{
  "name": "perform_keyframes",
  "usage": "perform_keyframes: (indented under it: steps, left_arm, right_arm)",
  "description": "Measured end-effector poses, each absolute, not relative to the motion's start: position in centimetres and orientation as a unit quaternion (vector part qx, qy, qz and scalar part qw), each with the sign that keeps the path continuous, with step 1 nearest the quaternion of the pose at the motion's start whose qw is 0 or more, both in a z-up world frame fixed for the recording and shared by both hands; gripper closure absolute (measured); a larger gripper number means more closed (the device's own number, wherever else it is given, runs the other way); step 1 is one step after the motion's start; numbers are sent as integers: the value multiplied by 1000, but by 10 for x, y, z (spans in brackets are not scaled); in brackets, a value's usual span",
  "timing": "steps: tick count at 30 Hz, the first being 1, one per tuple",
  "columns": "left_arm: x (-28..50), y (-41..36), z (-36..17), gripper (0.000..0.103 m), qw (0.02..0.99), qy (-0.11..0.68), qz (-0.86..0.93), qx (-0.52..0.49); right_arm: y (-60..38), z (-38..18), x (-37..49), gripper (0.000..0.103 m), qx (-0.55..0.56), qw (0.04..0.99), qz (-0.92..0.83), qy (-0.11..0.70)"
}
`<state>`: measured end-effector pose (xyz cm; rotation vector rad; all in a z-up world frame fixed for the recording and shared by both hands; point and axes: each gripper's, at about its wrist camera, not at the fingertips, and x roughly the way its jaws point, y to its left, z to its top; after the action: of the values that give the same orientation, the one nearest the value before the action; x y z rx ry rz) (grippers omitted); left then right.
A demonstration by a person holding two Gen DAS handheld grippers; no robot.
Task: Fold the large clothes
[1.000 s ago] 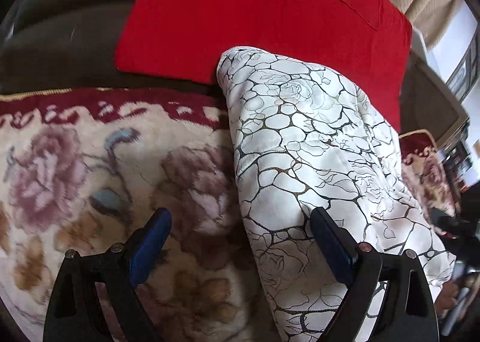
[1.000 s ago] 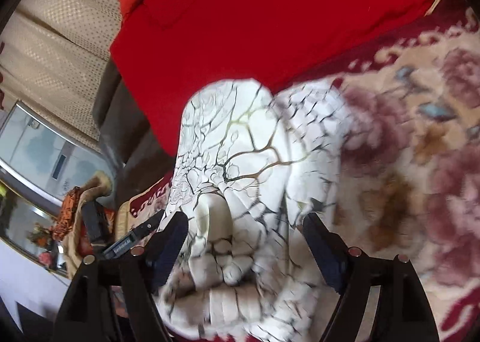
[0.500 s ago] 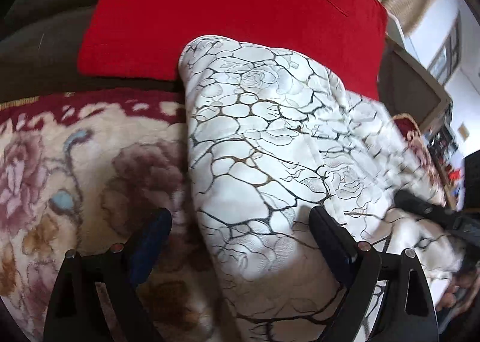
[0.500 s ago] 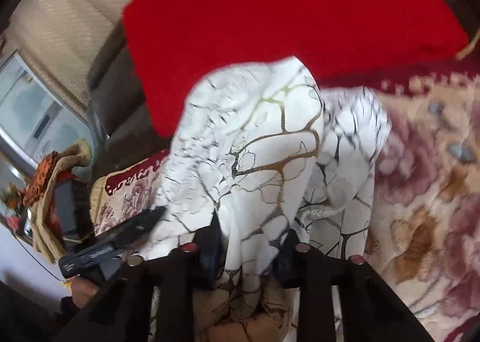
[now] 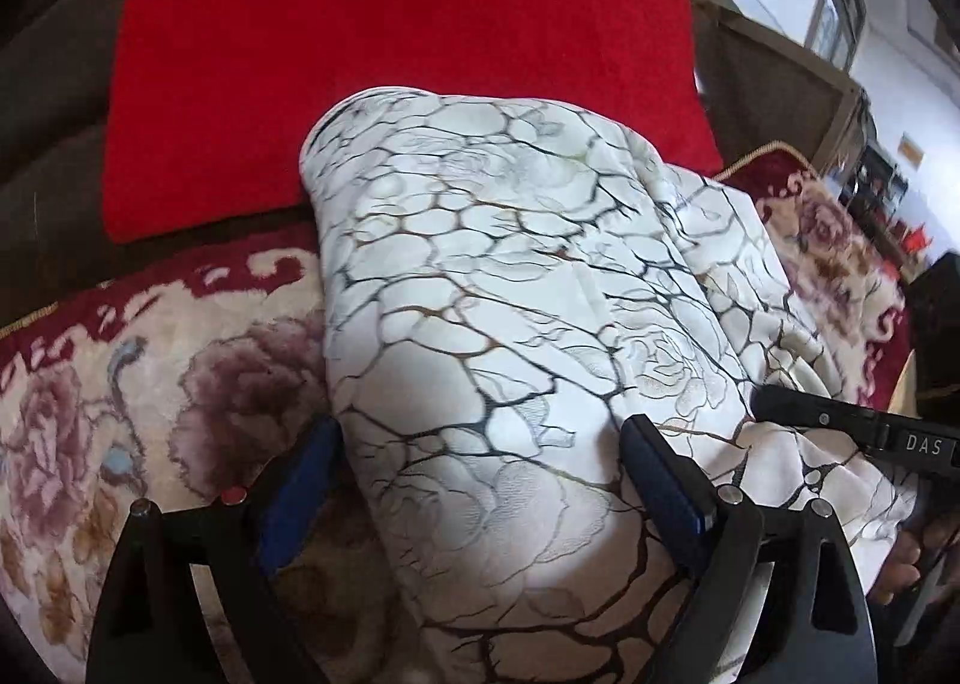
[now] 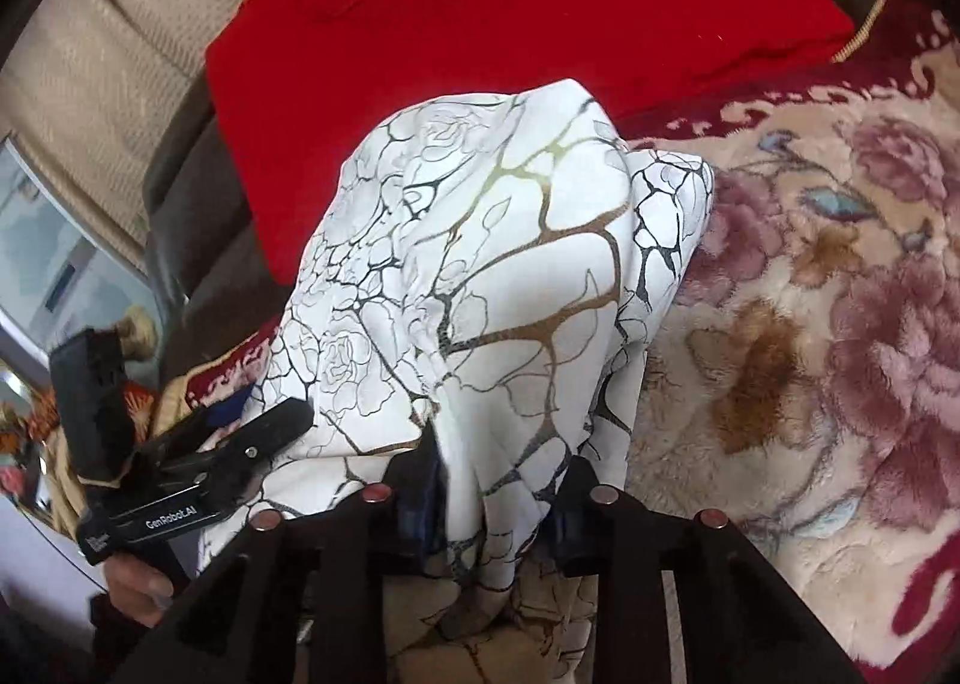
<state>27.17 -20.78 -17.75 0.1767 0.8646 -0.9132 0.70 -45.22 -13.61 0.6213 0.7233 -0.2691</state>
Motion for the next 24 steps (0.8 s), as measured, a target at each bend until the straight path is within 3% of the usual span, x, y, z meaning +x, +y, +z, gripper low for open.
perform_keyframes:
  steps: [3,6,14,17,20,24]
  left_arm:
    - [280,-195,-170,9,823,396,-401,75]
    - [291,-180,-169,9,830,402,-382,57]
    - [304,-166,-174,9,837,421,-347,30]
    - [305,-166,-178,9,836,422,-349,42]
    - [308,-172,-190,9,827,433,-356,38]
    - [315,-168,-190,9,823,437,-362,30]
  right_arm:
    - [-456,-127,4,48,313,874,-113,354]
    - [-464,-107,-8,41,311,874,-114,356]
    - [-480,-45,17,41,254,909,-141,299]
    - [-484,-61,52,45,248,899,-150,330]
    - [-511,-113,76,47,274,857,-164,405]
    - [-515,-116,66,44,284,862,-161,388]
